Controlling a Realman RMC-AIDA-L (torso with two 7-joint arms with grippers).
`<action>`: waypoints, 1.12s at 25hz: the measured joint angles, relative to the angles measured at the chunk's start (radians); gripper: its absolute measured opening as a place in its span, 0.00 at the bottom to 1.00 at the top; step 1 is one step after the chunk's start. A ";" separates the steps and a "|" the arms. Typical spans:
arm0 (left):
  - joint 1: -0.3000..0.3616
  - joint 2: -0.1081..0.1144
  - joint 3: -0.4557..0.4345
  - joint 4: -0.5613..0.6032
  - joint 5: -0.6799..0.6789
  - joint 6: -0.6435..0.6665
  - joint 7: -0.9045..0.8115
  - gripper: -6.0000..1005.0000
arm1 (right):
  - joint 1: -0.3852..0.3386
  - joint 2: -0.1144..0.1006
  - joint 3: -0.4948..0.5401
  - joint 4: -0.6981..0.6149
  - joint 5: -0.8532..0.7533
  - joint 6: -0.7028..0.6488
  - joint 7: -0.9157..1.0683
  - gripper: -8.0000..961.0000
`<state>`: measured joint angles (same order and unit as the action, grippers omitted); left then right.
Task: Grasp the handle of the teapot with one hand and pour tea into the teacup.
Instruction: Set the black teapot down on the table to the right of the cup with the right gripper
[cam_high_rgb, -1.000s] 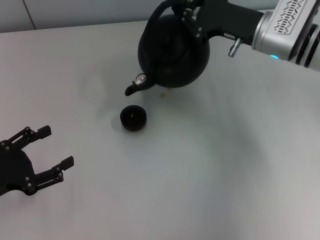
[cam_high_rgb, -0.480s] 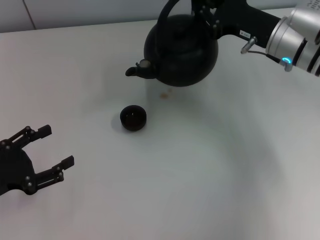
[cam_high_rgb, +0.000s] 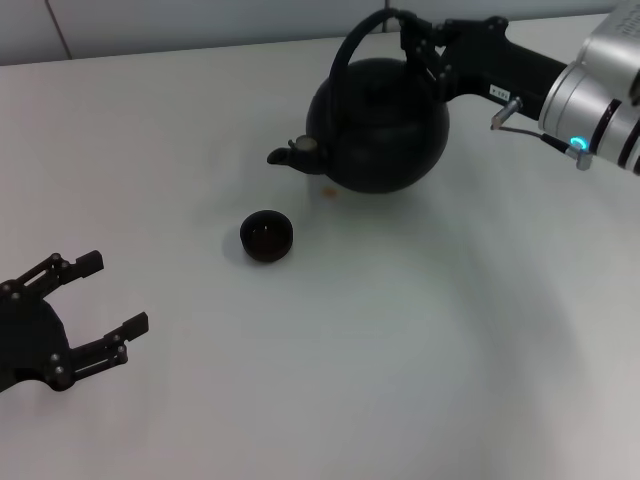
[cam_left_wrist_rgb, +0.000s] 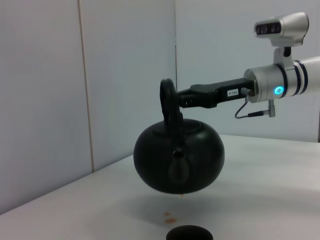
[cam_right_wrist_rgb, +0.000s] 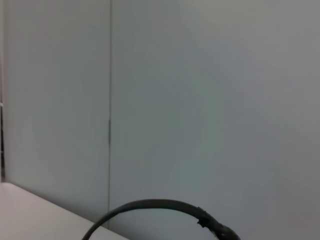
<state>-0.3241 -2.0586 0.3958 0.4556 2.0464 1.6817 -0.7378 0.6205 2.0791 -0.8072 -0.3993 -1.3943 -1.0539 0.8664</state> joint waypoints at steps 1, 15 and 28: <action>0.000 0.000 0.000 0.000 0.000 0.001 0.000 0.86 | 0.006 0.000 0.000 0.005 0.000 0.010 -0.001 0.11; 0.005 0.000 0.000 0.000 -0.003 0.004 0.001 0.86 | 0.018 0.004 -0.009 0.060 0.032 0.057 -0.002 0.11; 0.004 0.000 0.000 0.000 -0.003 0.004 0.002 0.86 | 0.000 0.004 -0.012 0.078 0.026 0.049 -0.005 0.11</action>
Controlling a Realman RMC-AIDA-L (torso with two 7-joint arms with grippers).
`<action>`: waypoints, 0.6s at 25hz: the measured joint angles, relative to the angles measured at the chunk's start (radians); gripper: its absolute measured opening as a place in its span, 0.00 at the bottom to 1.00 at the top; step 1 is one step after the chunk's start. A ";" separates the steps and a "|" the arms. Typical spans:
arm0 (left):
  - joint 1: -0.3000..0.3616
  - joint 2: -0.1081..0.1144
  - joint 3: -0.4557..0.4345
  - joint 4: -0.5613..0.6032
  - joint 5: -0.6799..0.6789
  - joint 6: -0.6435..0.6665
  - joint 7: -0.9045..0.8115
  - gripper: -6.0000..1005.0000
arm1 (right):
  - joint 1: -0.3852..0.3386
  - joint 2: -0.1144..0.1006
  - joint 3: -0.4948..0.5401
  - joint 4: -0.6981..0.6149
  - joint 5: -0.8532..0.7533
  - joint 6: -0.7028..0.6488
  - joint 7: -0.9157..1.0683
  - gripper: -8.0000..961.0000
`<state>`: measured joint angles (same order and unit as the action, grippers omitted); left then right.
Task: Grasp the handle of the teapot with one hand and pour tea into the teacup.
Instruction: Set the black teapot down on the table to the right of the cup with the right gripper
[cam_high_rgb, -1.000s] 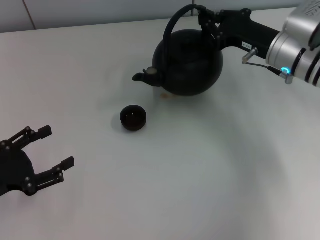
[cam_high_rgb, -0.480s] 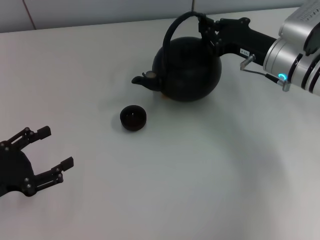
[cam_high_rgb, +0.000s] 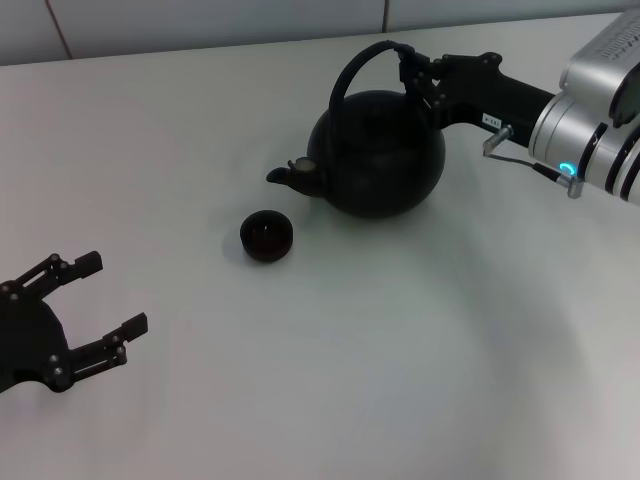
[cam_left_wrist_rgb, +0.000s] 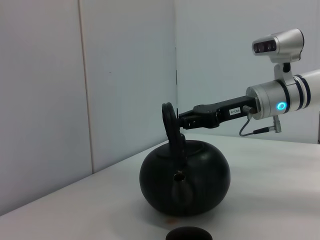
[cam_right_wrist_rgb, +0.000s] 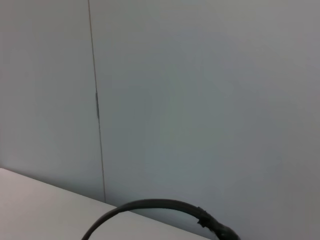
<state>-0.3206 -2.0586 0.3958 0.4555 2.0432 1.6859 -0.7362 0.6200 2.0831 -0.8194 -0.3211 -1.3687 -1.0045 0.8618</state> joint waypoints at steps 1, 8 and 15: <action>0.000 0.000 0.000 0.000 0.000 0.000 0.000 0.86 | -0.001 0.000 0.000 0.000 0.000 -0.001 0.000 0.11; -0.002 0.000 0.000 0.000 0.000 0.000 0.000 0.86 | -0.012 0.000 0.000 0.001 -0.001 -0.003 0.000 0.11; 0.001 0.000 0.000 0.000 -0.010 0.000 0.000 0.86 | -0.017 0.000 0.000 0.003 -0.001 -0.004 0.000 0.12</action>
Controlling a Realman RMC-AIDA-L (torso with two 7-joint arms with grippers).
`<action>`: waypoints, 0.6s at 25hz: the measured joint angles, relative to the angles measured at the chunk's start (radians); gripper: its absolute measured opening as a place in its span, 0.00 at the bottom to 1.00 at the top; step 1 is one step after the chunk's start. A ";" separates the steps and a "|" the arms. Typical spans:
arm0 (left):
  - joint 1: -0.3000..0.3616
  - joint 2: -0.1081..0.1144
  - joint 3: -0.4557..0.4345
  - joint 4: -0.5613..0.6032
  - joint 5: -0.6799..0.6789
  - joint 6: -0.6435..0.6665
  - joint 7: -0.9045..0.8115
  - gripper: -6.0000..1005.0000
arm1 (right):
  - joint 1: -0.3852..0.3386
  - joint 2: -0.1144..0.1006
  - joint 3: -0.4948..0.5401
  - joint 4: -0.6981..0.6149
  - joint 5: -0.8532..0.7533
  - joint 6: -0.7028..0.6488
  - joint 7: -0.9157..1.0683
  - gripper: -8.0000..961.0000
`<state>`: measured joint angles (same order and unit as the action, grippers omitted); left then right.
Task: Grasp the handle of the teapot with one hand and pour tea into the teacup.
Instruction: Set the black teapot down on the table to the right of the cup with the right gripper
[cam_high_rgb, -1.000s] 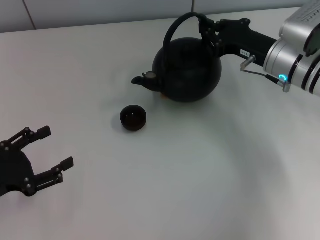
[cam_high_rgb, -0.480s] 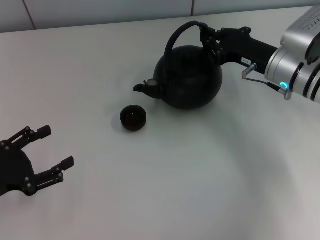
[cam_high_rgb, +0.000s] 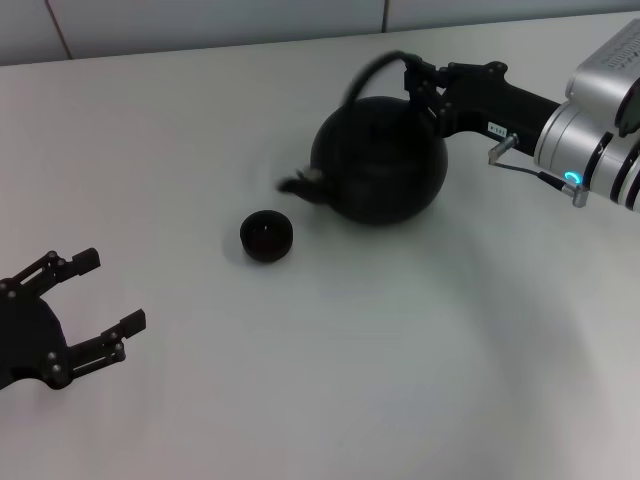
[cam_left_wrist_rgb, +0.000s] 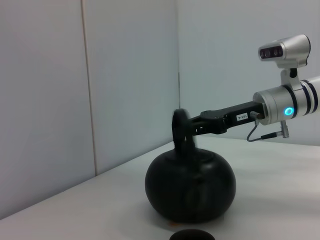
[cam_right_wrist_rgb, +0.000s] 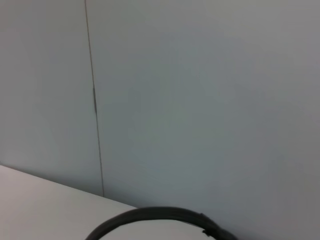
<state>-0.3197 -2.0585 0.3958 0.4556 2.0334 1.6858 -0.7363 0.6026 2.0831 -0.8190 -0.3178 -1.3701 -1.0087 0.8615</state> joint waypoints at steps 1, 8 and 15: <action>0.000 0.000 0.000 0.000 0.000 0.000 0.000 0.86 | 0.000 0.000 0.000 0.002 0.001 0.000 0.000 0.12; 0.001 0.000 0.000 0.000 -0.002 0.001 0.000 0.86 | -0.004 0.000 0.007 0.006 0.006 0.008 0.000 0.17; 0.001 0.000 0.000 0.000 -0.003 0.001 0.000 0.86 | -0.010 -0.001 0.011 0.000 0.013 -0.004 0.000 0.56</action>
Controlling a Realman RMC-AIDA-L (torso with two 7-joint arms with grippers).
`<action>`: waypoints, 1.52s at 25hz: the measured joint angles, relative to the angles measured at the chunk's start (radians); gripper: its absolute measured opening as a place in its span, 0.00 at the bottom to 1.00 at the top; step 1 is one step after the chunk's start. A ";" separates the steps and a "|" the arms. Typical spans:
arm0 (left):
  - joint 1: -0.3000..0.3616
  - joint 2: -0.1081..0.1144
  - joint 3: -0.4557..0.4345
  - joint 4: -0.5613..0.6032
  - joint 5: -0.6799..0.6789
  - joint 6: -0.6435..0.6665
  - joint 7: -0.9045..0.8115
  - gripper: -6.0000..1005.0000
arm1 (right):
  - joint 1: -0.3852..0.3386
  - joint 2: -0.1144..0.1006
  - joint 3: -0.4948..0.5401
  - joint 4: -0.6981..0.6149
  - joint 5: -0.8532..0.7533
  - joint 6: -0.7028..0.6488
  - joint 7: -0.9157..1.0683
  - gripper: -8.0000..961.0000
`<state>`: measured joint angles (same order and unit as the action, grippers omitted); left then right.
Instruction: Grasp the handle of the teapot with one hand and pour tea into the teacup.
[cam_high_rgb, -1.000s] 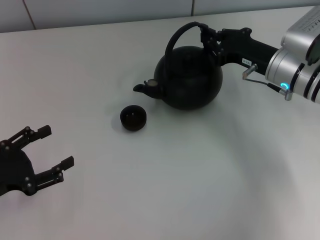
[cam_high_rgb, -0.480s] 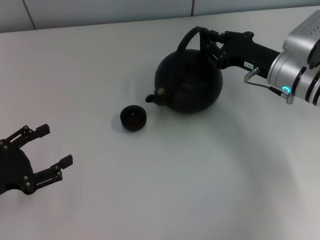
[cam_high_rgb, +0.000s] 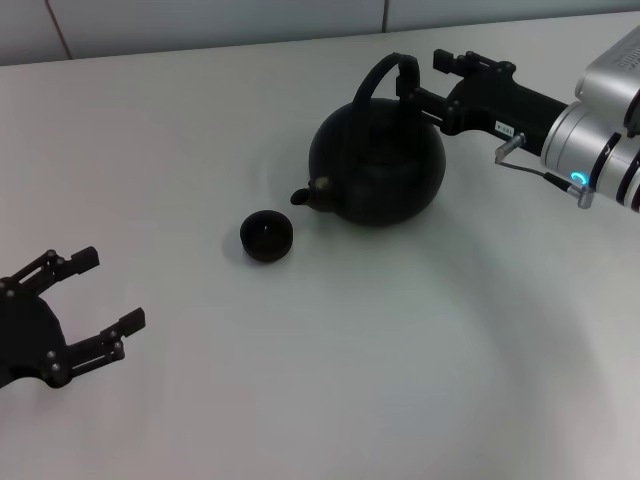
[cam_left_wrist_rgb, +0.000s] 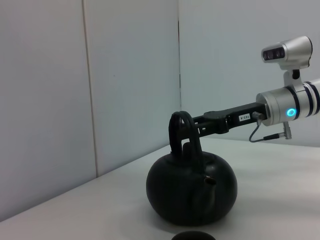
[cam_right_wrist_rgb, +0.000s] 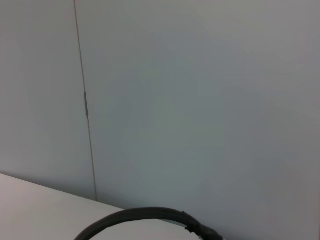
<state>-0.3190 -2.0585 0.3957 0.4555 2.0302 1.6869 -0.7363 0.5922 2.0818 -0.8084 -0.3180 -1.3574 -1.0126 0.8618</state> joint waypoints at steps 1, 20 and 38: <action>0.000 0.000 0.000 0.000 -0.001 0.000 0.000 0.86 | 0.000 0.000 0.000 0.000 0.000 0.000 0.000 0.60; 0.006 0.000 0.000 0.000 -0.004 0.008 0.000 0.86 | -0.129 0.000 0.005 -0.048 0.046 -0.200 0.000 0.82; 0.001 0.000 0.003 -0.002 -0.004 0.013 -0.002 0.86 | -0.333 -0.005 0.132 -0.068 0.058 -0.402 0.000 0.82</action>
<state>-0.3176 -2.0586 0.3985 0.4540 2.0264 1.7001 -0.7384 0.2593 2.0765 -0.6762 -0.3861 -1.2996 -1.4148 0.8614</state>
